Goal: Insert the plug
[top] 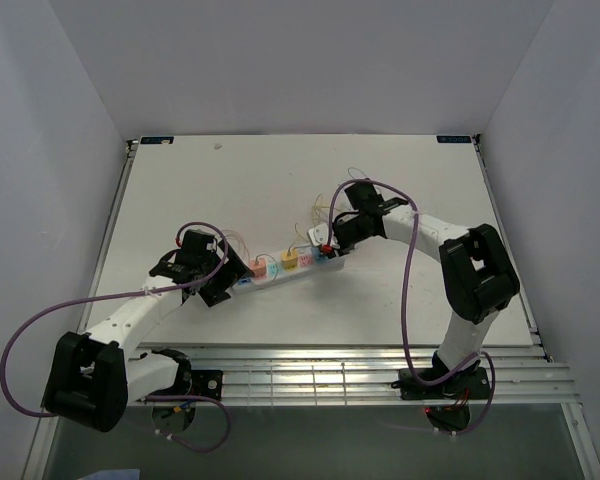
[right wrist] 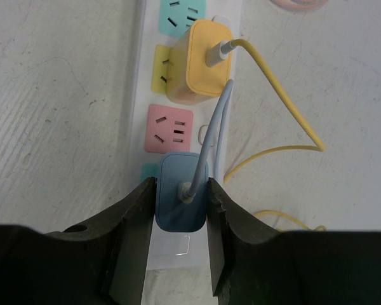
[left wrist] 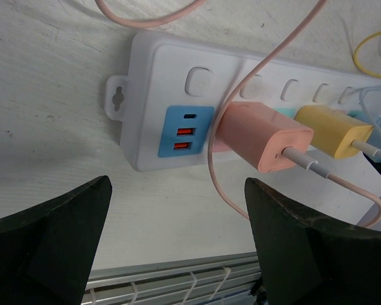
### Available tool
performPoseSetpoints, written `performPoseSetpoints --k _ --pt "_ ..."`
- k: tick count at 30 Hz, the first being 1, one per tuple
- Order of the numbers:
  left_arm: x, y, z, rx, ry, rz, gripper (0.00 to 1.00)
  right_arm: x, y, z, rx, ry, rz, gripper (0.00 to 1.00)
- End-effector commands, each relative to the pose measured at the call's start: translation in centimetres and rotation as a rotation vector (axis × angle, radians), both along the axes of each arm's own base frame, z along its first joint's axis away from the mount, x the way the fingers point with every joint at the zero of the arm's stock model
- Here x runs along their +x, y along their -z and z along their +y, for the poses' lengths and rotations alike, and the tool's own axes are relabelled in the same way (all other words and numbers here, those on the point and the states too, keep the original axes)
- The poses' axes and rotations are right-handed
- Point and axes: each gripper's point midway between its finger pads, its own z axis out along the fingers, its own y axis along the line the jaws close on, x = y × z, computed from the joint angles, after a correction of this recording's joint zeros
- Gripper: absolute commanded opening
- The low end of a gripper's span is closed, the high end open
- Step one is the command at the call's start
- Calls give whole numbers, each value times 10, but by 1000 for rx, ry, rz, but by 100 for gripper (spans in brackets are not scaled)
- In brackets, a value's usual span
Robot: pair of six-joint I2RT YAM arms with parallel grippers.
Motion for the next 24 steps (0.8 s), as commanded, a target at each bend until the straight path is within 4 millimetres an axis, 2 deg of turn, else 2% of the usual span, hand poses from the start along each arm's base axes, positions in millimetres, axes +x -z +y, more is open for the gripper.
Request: performPoseSetpoints --k 1,6,7,12,15,20,24 --pt "6 -11 -4 -19 17 -32 97 -24 71 -41 -247 30 160 8" --pt "7 -18 -5 -32 13 -47 97 -15 71 -52 -224 78 206 8" --pt "6 -18 -4 -31 11 -44 97 -17 75 -59 -227 68 225 8" --pt "9 -24 -5 -35 8 -51 97 -15 85 -63 -243 85 268 8" --pt "10 -27 -5 -32 4 -57 97 -10 97 -73 -309 111 248 8" --pt "13 -26 0 -4 -2 -59 97 -11 94 -64 -348 119 257 8" --pt "14 -27 3 19 3 -58 97 -16 122 -73 -489 129 216 8"
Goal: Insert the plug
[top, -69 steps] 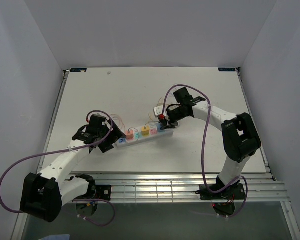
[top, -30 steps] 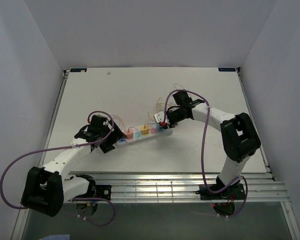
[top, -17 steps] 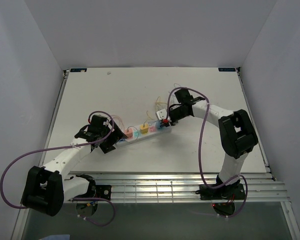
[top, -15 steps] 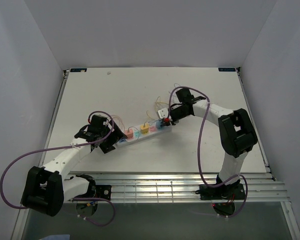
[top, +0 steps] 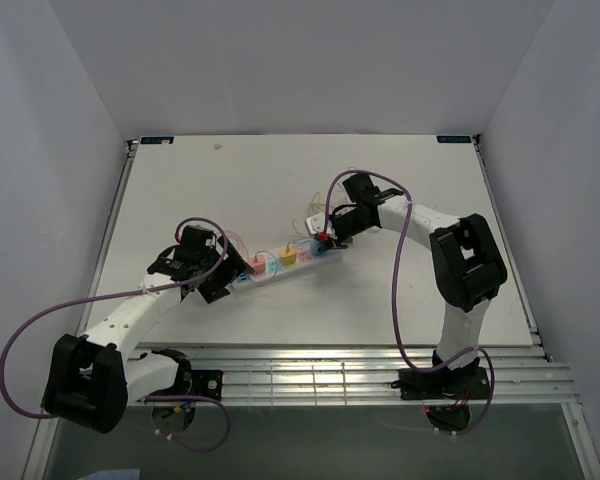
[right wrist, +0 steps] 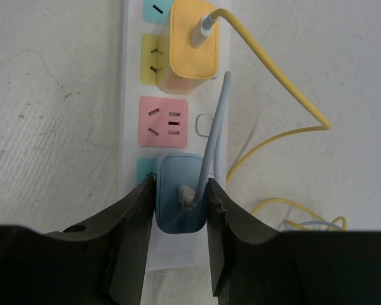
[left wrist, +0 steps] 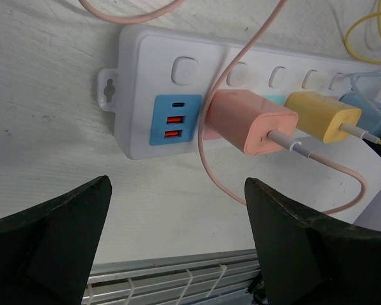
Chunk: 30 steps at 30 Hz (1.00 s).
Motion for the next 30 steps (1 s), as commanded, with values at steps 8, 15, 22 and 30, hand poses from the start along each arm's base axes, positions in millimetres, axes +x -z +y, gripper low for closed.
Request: performPoseSetpoints --k 8,15,22,30 --pt "12 -17 8 36 -18 -60 97 -43 127 -90 -565 54 132 8" --pt "16 -21 9 39 -18 -73 97 -39 132 -92 -557 64 115 8" --pt "19 -31 10 37 -21 -110 97 -29 103 -73 -456 83 98 9" --pt "42 -58 8 37 -20 -223 98 -1 25 -24 -211 114 54 20"
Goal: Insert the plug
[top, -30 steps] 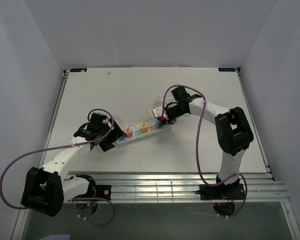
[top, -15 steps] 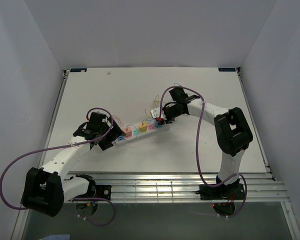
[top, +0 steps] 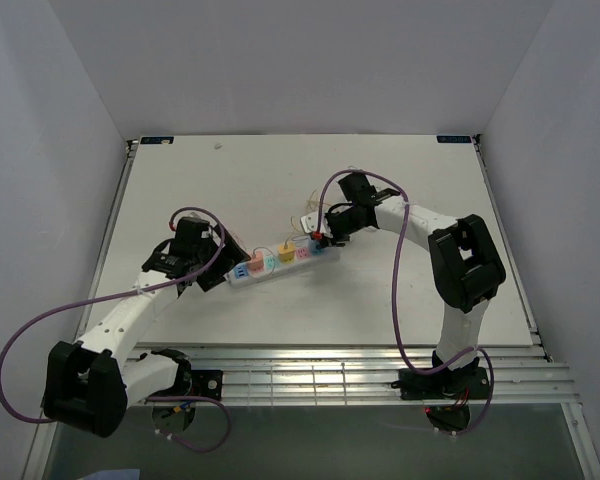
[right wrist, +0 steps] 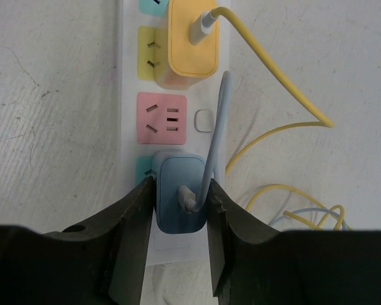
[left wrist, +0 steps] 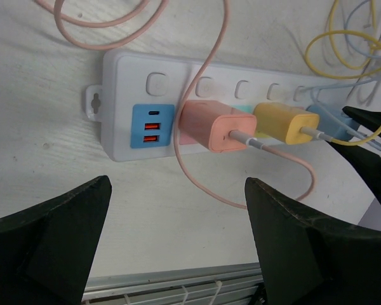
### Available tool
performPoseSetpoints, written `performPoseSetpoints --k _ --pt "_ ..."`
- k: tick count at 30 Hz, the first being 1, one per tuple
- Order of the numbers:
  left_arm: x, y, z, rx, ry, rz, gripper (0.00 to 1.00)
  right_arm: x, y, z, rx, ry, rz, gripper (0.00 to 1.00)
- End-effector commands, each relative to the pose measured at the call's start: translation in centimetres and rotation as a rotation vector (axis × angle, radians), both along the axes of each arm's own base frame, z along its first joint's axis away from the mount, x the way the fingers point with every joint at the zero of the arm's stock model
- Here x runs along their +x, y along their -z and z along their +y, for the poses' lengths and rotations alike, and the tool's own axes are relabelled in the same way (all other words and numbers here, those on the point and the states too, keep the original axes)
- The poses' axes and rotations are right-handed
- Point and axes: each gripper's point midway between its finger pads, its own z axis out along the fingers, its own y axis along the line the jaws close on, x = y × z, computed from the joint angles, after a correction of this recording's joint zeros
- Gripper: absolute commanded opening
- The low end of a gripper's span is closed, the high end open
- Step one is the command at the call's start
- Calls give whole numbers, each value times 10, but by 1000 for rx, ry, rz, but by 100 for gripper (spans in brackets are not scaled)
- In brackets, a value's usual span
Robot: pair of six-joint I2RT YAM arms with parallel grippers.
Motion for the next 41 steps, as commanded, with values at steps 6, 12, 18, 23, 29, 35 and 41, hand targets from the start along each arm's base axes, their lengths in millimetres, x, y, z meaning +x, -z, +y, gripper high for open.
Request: performPoseSetpoints --k 6,12,18,23,29,35,41 --pt "35 -66 1 0 -14 -228 98 7 -25 -12 -49 125 51 53" --pt "42 -80 -1 -14 -11 -272 98 9 -93 0 84 130 -27 90" --pt "42 -97 6 19 -25 -300 98 1 -157 -5 223 247 -69 90" --pt "43 -135 24 97 -69 -355 98 10 -239 -47 529 742 -68 90" --pt "36 -151 47 186 -143 -358 98 -19 -213 -177 851 1676 208 90" --pt "30 -146 56 195 -187 -359 98 -65 -173 -224 794 1871 226 90" --pt "29 -141 59 205 -201 -349 98 -80 -184 -241 898 1891 207 90"
